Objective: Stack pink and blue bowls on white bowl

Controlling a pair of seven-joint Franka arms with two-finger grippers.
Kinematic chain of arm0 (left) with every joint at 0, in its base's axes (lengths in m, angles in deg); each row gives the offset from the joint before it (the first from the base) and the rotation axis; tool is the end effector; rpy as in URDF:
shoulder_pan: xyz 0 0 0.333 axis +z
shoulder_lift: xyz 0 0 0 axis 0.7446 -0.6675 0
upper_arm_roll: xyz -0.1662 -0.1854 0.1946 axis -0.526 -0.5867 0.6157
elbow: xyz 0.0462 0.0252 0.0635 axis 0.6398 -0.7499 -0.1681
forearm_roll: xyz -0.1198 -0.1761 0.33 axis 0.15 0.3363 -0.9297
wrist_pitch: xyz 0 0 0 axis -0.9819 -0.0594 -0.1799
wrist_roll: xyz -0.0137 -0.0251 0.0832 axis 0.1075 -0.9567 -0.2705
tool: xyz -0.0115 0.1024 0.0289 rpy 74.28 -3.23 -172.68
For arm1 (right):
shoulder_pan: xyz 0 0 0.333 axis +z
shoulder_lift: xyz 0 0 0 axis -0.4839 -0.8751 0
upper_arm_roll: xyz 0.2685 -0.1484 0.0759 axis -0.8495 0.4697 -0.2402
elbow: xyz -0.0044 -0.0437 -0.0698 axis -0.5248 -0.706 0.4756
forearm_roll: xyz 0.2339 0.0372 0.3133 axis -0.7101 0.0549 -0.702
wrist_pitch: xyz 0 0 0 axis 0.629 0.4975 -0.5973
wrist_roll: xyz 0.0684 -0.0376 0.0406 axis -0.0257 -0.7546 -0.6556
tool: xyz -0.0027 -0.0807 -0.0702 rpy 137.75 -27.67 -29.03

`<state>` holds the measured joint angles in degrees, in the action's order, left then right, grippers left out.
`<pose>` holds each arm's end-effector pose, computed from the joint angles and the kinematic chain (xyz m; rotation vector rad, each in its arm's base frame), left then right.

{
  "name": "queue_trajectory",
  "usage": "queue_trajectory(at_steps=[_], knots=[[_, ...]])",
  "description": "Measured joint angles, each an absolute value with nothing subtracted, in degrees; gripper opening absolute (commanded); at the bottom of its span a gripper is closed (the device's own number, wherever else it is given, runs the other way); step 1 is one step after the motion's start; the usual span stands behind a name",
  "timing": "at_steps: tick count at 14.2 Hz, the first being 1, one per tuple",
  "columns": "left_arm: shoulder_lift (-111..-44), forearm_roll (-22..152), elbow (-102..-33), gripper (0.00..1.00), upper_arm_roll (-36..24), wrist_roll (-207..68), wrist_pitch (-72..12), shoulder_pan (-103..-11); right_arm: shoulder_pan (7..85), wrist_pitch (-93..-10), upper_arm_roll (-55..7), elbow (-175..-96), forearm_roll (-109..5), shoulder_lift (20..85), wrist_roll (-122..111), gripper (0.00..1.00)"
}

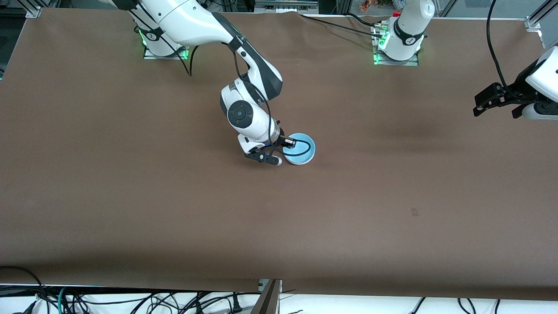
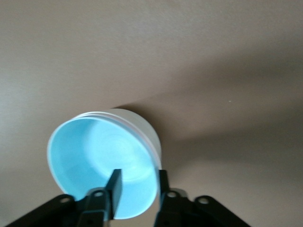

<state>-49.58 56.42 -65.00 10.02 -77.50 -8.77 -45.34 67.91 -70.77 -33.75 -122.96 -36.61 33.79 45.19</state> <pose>0.5485 0.0043 0.5990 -3.1395 0.0310 -0.0314 0.5318 0.4961 0.2450 -2.7844 0.4353 0.2142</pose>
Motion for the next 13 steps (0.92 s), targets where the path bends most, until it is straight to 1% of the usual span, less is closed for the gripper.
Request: queue_trajectory(at_steps=[3, 5, 8, 11, 13], knots=[[-49.58, 56.42, -64.99, 1.00, 10.02, -77.50, -8.75, -45.23, 67.76, -67.13, -33.38, -121.76, -36.60, 36.10, 45.85, 1.00], [-49.58, 56.42, -64.98, 1.00, 10.02, -77.50, -8.74, -45.19, 67.34, -62.32, -31.51, -121.23, -36.44, 39.69, 45.87, 1.00], [-49.58, 56.42, -64.96, 1.00, 10.02, -77.50, -8.74, -45.15, 66.62, -51.55, -25.19, -120.23, -33.59, 48.38, 44.73, 1.00], [-49.58, 56.42, -64.95, 1.00, 10.02, -77.50, -8.73, -45.08, 66.17, -39.46, -17.34, -120.19, -32.32, 57.95, 38.74, 1.00], [-49.58, 56.42, -64.95, 1.00, 10.03, -77.50, -8.73, -45.05, 65.95, -32.91, -12.34, -120.38, -32.18, 62.61, 34.81, 1.00]])
